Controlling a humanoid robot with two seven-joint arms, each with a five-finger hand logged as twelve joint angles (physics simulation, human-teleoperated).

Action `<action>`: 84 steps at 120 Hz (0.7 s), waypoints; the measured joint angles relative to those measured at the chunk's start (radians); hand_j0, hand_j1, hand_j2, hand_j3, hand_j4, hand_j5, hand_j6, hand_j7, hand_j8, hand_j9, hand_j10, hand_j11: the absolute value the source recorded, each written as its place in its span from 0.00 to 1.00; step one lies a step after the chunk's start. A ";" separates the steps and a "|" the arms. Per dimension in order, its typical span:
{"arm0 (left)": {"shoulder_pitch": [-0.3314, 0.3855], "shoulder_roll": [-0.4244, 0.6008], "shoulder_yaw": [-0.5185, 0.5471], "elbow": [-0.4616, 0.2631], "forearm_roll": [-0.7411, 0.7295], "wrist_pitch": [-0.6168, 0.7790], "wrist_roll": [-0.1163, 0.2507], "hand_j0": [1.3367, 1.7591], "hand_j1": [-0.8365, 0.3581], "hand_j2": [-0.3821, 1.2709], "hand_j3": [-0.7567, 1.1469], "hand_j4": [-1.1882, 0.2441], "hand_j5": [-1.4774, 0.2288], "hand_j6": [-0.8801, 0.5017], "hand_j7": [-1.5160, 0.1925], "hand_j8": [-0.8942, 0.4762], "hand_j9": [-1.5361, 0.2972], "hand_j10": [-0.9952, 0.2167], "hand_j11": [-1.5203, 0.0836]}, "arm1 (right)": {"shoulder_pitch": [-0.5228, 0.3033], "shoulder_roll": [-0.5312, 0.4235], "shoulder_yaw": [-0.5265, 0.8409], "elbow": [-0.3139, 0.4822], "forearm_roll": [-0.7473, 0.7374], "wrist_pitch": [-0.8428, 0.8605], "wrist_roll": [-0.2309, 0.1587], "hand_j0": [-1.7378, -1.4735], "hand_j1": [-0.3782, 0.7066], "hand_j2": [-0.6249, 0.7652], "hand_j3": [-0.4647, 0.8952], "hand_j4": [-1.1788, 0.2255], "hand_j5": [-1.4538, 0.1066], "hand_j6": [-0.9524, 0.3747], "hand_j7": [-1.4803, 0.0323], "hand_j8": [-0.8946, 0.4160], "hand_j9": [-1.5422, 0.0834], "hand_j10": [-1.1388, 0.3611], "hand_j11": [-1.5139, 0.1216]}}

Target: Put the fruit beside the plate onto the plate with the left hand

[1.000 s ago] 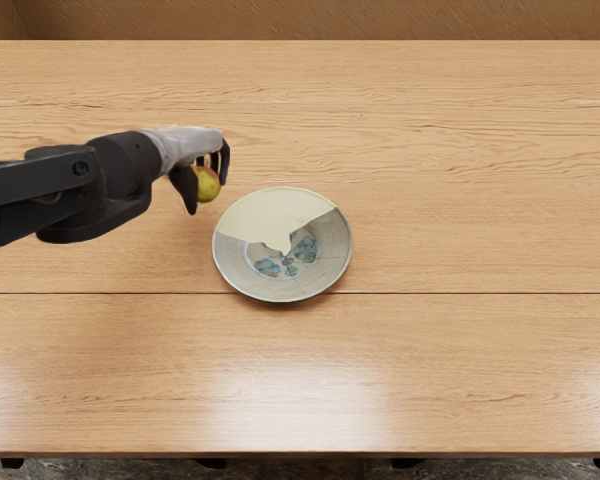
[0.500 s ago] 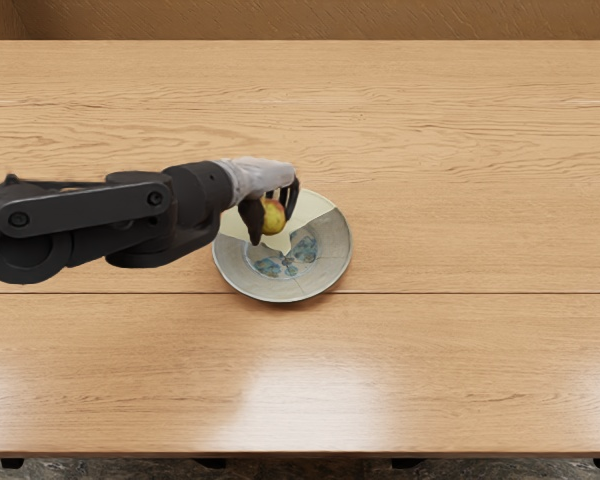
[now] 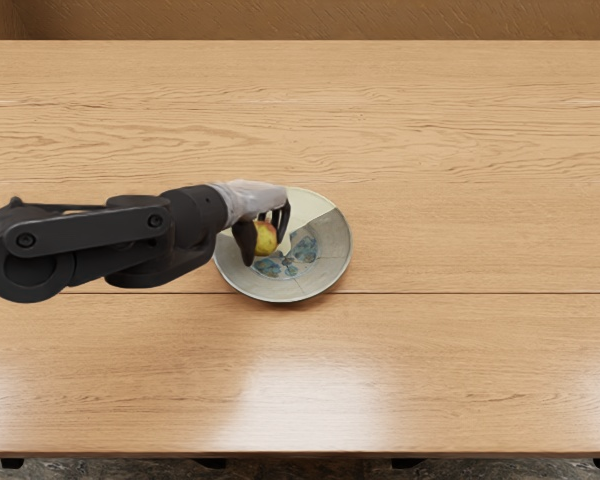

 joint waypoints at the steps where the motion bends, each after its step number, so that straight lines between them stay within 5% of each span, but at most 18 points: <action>1: 0.000 0.000 0.000 0.000 0.000 0.000 0.000 0.75 0.46 0.48 0.40 0.31 0.19 0.36 0.24 0.35 0.24 0.10 0.27 | 0.000 0.000 0.000 0.000 0.000 0.000 0.000 0.30 0.04 0.45 0.34 0.83 0.92 0.71 0.97 0.67 0.94 0.75 0.92; 17: 0.011 0.000 0.003 0.006 0.004 0.003 -0.001 0.75 0.48 0.44 0.40 0.32 0.27 0.35 0.32 0.34 0.31 0.12 0.35 | 0.000 0.000 0.000 0.000 0.000 0.000 0.000 0.30 0.04 0.45 0.34 0.83 0.92 0.71 0.97 0.67 0.94 0.75 0.92; 40: 0.007 0.001 0.003 0.016 0.007 0.007 -0.001 0.76 0.71 0.32 0.40 0.57 0.57 0.47 0.60 0.47 0.57 0.47 0.64 | 0.000 0.000 0.001 0.000 0.000 0.000 0.000 0.30 0.04 0.45 0.34 0.83 0.92 0.71 0.97 0.67 0.94 0.75 0.92; 56: 0.001 0.011 -0.012 0.017 -0.017 0.007 -0.001 0.76 0.84 0.28 0.40 0.69 0.71 0.54 0.74 0.55 0.70 0.64 0.79 | 0.000 0.000 0.001 0.001 0.000 0.000 0.000 0.30 0.04 0.45 0.34 0.83 0.92 0.71 0.97 0.67 0.94 0.75 0.92; 72: -0.009 0.070 -0.069 0.017 -0.177 -0.012 -0.001 0.76 0.91 0.26 0.40 0.76 0.78 0.59 0.81 0.60 0.76 0.72 0.86 | 0.000 0.000 0.001 0.001 0.000 0.000 0.000 0.30 0.04 0.45 0.34 0.83 0.92 0.71 0.97 0.67 0.94 0.75 0.92; 84: 0.014 0.201 -0.217 0.018 -0.432 -0.152 -0.001 0.76 0.94 0.25 0.40 0.78 0.81 0.61 0.84 0.62 0.79 0.76 0.90 | 0.000 0.000 0.000 0.001 0.000 0.000 0.000 0.30 0.04 0.45 0.34 0.83 0.92 0.71 0.97 0.67 0.94 0.75 0.92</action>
